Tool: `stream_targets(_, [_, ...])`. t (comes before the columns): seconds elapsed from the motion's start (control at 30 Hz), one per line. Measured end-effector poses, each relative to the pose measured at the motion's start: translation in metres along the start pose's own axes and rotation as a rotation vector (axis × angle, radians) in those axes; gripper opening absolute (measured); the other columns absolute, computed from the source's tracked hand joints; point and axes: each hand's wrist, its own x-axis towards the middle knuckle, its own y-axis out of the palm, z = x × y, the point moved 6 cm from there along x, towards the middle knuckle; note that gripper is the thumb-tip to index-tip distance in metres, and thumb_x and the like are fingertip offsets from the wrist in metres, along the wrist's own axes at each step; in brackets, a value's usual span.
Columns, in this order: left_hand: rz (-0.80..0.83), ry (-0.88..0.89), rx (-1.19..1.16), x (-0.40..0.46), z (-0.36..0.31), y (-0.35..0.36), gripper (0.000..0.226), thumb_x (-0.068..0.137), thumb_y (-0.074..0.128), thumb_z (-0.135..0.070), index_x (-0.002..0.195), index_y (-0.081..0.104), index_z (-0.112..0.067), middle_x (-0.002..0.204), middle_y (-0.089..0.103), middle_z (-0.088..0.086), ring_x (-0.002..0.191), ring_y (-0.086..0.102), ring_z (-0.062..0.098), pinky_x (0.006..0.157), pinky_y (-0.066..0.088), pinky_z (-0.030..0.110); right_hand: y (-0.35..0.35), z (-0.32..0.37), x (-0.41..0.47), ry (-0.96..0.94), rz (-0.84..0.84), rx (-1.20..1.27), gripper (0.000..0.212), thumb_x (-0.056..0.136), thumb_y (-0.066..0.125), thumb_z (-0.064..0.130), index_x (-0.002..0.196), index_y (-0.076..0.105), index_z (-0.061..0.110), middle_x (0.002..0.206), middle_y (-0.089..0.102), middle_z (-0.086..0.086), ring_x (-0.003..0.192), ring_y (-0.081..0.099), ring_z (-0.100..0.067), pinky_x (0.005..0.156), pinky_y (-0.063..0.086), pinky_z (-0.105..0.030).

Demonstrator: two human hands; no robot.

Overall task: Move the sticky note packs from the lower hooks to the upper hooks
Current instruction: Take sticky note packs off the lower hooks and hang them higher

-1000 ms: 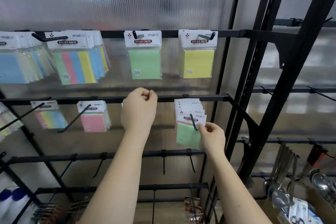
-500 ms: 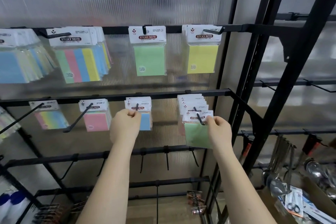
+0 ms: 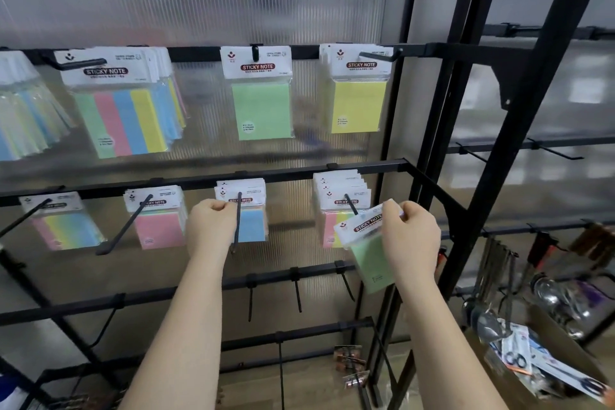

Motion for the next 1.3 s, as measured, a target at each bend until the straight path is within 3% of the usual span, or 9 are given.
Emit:
stream_targets(0.1, [0.04,-0.023,0.049,0.019,0.002,0.006,0.021,0.092,0.051,-0.022,0.108,0.059,-0.011,0.091,0.054,0.001,0.082,0.051,0.024,0.073,0.042,0.031,-0.007,0.007,-0.002,-0.005,-0.02,0.03,0.04,0.09,0.046,0.02,0.058,0.024,0.016,0.055,0.027,0.002,0.054,0.023,-0.016,0.051,0.019,-0.031])
stream_targets(0.23, [0.167,-0.075,0.112,0.04,0.012,0.021,0.03,0.094,0.049,-0.025,0.111,0.06,-0.003,0.103,0.062,0.011,0.09,0.056,0.03,0.08,0.045,0.035,-0.012,0.014,-0.006,-0.031,-0.037,0.079,0.041,0.09,0.047,0.017,0.056,0.025,0.015,0.054,0.028,0.003,0.053,0.023,-0.014,0.051,0.019,-0.03])
stream_targets(0.43, [0.136,-0.109,0.078,0.044,0.02,0.026,0.023,0.091,0.055,-0.025,0.089,0.061,-0.002,0.074,0.058,0.008,0.065,0.052,0.025,0.054,0.037,0.027,-0.015,0.017,-0.009,-0.053,-0.056,0.119,0.031,0.089,0.046,0.018,0.062,0.038,0.005,0.059,0.036,-0.003,0.057,0.029,-0.016,0.054,0.023,-0.031])
stream_targets(0.6, [0.086,-0.1,0.138,0.04,0.026,0.024,0.024,0.09,0.056,-0.02,0.085,0.063,0.004,0.065,0.053,0.008,0.058,0.047,0.024,0.053,0.036,0.026,-0.019,0.021,-0.012,-0.051,-0.055,0.155,0.035,0.088,0.046,0.015,0.058,0.027,0.015,0.055,0.029,0.002,0.054,0.023,-0.013,0.052,0.019,-0.03])
stream_targets(0.8, [0.123,-0.079,0.141,0.035,0.027,0.024,0.031,0.091,0.056,-0.033,0.092,0.064,-0.002,0.084,0.063,0.012,0.069,0.054,0.028,0.055,0.037,0.028,-0.02,0.019,-0.014,-0.024,-0.03,0.201,0.036,0.089,0.046,0.014,0.059,0.027,0.015,0.055,0.025,0.004,0.052,0.021,-0.009,0.052,0.017,-0.029])
stream_targets(0.97, [0.211,-0.015,-0.016,0.026,0.022,0.027,0.027,0.096,0.049,-0.032,0.097,0.064,-0.01,0.09,0.067,0.008,0.076,0.058,0.025,0.061,0.039,0.029,-0.015,0.016,-0.014,-0.02,0.019,0.26,0.036,0.095,0.046,0.022,0.072,0.044,-0.006,0.065,0.043,-0.005,0.058,0.037,-0.011,0.055,0.028,-0.026])
stream_targets(1.1, [0.2,-0.012,-0.055,0.016,0.024,0.02,0.02,0.097,0.046,-0.025,0.097,0.063,-0.014,0.093,0.066,0.006,0.08,0.059,0.025,0.066,0.042,0.031,-0.012,0.021,-0.015,-0.07,0.024,0.255,0.038,0.098,0.047,0.029,0.065,0.05,0.01,0.06,0.05,0.006,0.047,0.044,0.001,0.043,0.029,-0.011])
stream_targets(1.2, [0.193,-0.001,-0.063,0.002,0.026,0.014,0.019,0.097,0.043,-0.023,0.098,0.061,-0.016,0.092,0.064,0.004,0.083,0.058,0.025,0.07,0.044,0.032,-0.002,0.025,-0.017,-0.074,0.059,0.297,0.036,0.097,0.05,0.032,0.074,0.057,0.005,0.067,0.055,0.001,0.059,0.046,-0.009,0.054,0.034,-0.023])
stream_targets(1.3, [0.179,0.046,-0.014,-0.013,0.021,0.005,0.021,0.098,0.039,-0.02,0.098,0.06,-0.014,0.093,0.063,0.004,0.082,0.056,0.023,0.06,0.037,0.027,0.007,0.031,-0.02,-0.072,0.091,0.343,0.034,0.095,0.054,0.033,0.077,0.06,0.005,0.068,0.055,0.001,0.058,0.045,-0.009,0.052,0.034,-0.02])
